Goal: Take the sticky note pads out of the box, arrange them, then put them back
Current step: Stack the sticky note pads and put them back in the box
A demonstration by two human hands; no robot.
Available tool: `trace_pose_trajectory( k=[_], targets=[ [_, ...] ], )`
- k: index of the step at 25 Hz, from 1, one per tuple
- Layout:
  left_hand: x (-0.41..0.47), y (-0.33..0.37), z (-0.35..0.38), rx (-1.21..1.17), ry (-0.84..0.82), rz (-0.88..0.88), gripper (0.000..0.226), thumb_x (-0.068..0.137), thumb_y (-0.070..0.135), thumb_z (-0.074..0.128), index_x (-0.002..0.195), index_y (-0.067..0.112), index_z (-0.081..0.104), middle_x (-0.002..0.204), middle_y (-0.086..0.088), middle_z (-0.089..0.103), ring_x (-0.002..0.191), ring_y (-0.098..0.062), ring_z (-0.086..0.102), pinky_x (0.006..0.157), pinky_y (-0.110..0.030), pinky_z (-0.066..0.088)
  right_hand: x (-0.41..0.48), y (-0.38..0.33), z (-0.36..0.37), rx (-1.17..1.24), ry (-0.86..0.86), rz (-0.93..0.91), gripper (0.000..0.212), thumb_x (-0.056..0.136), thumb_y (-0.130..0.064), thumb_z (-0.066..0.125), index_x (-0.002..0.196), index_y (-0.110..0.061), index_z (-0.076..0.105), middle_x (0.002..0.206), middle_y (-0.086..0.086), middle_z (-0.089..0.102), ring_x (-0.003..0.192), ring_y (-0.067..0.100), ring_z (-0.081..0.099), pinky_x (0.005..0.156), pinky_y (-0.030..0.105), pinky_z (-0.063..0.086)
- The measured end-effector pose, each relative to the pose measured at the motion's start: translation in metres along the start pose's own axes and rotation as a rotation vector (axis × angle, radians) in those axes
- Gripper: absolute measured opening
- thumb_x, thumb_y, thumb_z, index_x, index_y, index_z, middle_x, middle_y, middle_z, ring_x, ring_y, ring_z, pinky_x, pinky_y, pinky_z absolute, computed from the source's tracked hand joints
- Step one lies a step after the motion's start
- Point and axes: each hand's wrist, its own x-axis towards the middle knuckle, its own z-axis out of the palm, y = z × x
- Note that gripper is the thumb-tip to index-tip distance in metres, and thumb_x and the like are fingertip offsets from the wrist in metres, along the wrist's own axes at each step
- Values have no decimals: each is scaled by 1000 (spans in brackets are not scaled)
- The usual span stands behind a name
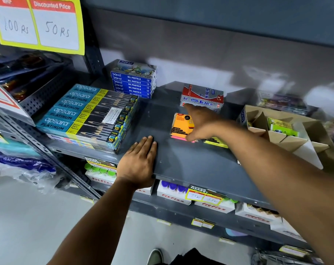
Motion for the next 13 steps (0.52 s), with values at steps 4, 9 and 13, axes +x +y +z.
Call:
trace_pose_trajectory(
  k=[4, 9, 13],
  targets=[
    [0, 0, 0, -3, 10, -2, 87, 63, 33, 67, 138, 0, 39, 147, -23, 37, 135, -38, 35, 110, -50, 30, 18, 8, 7, 23, -33, -14, 109, 58, -36, 87, 145, -13, 24, 126, 12, 55, 103, 28, 55, 82, 39, 51],
    [0, 0, 1, -11, 12, -3, 87, 61, 34, 67, 137, 0, 40, 146, -24, 38, 134, -39, 36, 110, -51, 32, 20, 13, 15, -19, -33, -87, 92, 46, -52, 88, 117, -20, 40, 99, -2, 53, 89, 22, 53, 66, 33, 41],
    [0, 1, 0, -9, 8, -4, 87, 61, 30, 69, 136, -1, 41, 146, -24, 38, 134, -39, 37, 110, -51, 33, 26, 11, 15, -32, -112, -83, 108, 45, -53, 89, 130, -16, 33, 115, 7, 54, 98, 26, 52, 82, 43, 49]
  ],
)
